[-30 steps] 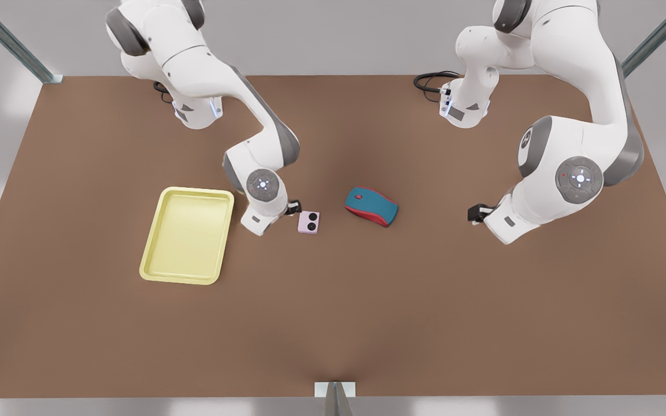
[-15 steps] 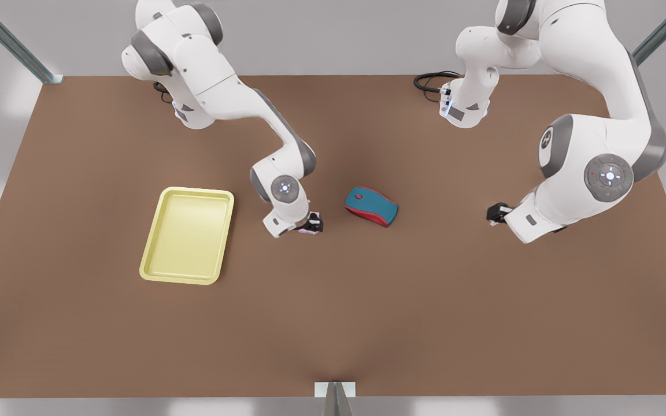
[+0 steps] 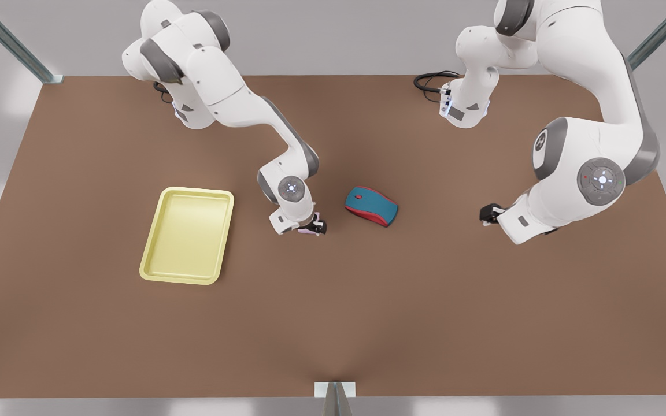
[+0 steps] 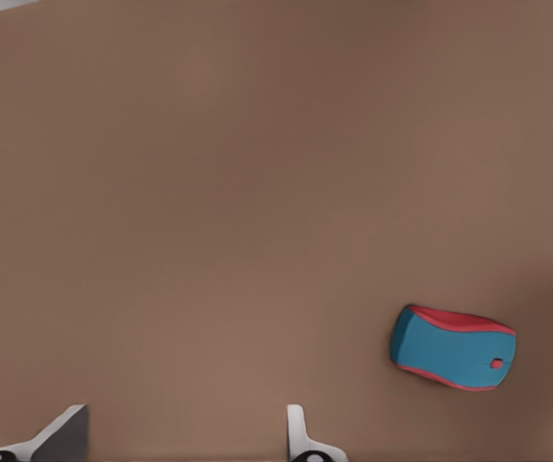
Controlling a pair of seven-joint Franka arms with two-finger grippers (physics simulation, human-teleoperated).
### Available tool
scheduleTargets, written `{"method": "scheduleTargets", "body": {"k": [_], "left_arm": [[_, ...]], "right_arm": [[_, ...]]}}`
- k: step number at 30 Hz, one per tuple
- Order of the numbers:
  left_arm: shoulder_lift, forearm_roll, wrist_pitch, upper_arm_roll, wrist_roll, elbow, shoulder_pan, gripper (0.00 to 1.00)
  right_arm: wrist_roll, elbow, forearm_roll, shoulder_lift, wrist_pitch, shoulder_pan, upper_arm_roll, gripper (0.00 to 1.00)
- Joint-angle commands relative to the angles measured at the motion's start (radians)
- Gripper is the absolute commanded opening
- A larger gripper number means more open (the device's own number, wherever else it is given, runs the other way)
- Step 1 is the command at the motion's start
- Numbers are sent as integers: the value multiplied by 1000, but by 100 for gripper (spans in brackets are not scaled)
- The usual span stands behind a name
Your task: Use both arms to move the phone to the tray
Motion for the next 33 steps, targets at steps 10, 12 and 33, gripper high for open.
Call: {"method": "scheduleTargets", "body": {"k": [10,12,33], "left_arm": [[4,-20,6,-7,6,2,0,100],[4,-20,8,-7,6,2,0,100],[24,-56,8,-4,9,2,6,100]], "right_arm": [[31,-52,-4,-6,68,4,47,100],[3,-78,-4,-9,71,4,47,100],[36,-76,11,-10,59,3,48,75]]}}
